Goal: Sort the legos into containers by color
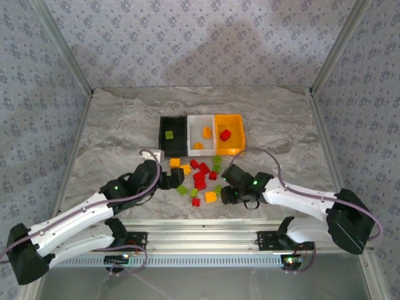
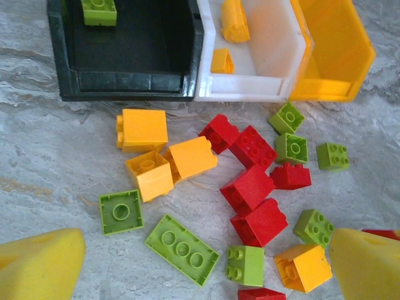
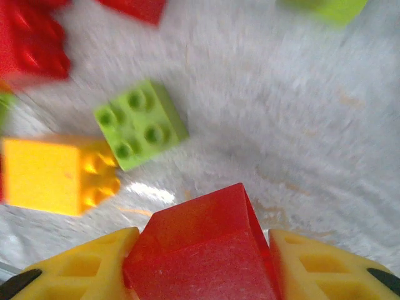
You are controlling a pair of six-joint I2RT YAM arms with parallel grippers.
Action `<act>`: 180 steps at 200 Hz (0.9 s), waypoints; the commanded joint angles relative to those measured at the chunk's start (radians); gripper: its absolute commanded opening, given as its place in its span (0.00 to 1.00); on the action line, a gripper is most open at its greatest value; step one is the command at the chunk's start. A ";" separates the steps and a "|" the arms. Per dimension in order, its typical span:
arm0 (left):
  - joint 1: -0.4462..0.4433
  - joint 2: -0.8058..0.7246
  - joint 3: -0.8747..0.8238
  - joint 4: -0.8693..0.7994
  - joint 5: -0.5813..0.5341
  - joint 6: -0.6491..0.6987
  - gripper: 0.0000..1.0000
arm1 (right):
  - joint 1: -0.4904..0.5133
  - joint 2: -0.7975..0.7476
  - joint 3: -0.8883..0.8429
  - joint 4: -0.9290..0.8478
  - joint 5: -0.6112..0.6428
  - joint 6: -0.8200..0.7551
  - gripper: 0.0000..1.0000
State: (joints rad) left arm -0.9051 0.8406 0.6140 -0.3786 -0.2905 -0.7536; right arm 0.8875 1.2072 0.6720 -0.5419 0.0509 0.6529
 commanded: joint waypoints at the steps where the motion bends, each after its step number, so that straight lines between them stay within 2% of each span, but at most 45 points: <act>1: 0.003 -0.033 -0.020 -0.013 -0.047 -0.022 1.00 | -0.068 -0.031 0.125 -0.031 0.050 -0.064 0.37; 35: 0.005 -0.061 -0.036 -0.013 -0.060 -0.020 1.00 | -0.239 0.092 0.294 0.035 0.012 -0.056 0.37; 93: 0.011 -0.105 -0.071 -0.052 -0.068 -0.037 1.00 | -0.401 0.485 0.643 0.060 0.090 -0.032 0.38; 143: 0.027 -0.111 -0.069 -0.089 -0.055 -0.066 0.99 | -0.443 0.710 0.847 0.011 0.087 0.028 0.45; 164: 0.035 -0.112 -0.072 -0.098 -0.046 -0.070 0.99 | -0.443 0.741 0.885 -0.004 0.083 0.051 0.56; 180: 0.046 -0.112 -0.076 -0.097 -0.037 -0.073 0.99 | -0.440 0.733 0.895 0.006 0.083 0.060 0.61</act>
State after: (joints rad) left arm -0.8757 0.7403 0.5442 -0.4519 -0.3370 -0.8097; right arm 0.4431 1.9419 1.5158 -0.5018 0.1200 0.6739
